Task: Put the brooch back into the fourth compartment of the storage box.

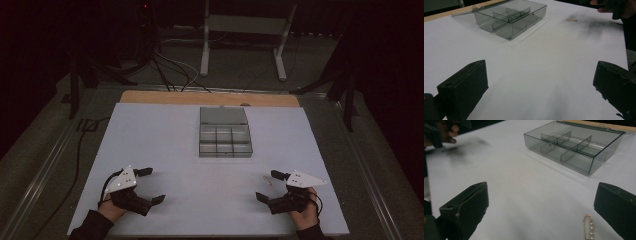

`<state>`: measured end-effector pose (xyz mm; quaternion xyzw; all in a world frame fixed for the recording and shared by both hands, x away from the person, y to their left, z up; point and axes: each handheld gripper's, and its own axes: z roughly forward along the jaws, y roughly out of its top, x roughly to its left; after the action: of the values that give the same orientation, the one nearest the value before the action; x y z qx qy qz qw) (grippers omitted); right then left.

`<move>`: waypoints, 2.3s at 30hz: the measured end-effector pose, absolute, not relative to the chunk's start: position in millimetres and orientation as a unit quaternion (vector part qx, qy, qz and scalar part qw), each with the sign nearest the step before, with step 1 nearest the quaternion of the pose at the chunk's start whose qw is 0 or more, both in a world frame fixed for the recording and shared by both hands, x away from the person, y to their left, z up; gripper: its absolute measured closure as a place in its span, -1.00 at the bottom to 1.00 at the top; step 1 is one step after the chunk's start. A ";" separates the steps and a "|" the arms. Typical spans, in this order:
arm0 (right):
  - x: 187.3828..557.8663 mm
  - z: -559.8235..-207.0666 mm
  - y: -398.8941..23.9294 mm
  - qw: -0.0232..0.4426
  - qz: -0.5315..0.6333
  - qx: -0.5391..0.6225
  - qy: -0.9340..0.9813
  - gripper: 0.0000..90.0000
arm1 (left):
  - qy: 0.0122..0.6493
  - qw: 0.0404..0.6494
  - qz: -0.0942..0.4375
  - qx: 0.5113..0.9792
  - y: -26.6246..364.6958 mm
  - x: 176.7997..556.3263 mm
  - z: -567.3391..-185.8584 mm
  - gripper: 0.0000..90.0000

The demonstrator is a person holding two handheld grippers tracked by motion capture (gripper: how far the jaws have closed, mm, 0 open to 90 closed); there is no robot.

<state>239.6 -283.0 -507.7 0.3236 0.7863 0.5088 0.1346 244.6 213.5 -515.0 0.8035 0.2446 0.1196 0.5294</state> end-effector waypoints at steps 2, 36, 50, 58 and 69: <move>238.5 -506.2 -283.3 0.138 0.506 0.319 0.789 -1.00 | 0.247 0.526 0.118 0.805 213.0 244.6 -515.5 -0.97; 233.2 -479.5 -267.1 0.105 0.517 0.291 0.799 -1.00 | 0.240 0.537 0.119 0.800 212.9 244.7 -514.0 -0.97; 246.8 -468.9 -272.3 0.124 0.530 0.311 0.779 -1.00 | 0.237 0.534 0.117 0.803 211.3 244.8 -514.4 -0.97; 253.7 -468.6 -276.2 0.133 0.529 0.325 0.772 -1.00 | 0.244 0.539 0.117 0.798 212.7 245.5 -514.4 -0.97; 269.1 -471.2 -281.4 0.145 0.512 0.363 0.765 -1.00 | 0.244 0.535 0.114 0.801 212.2 245.9 -515.4 -0.97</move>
<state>269.1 -281.4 -471.2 0.3632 0.7647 0.5122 0.1450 245.9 212.2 -515.4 0.8010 0.2438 0.1138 0.5348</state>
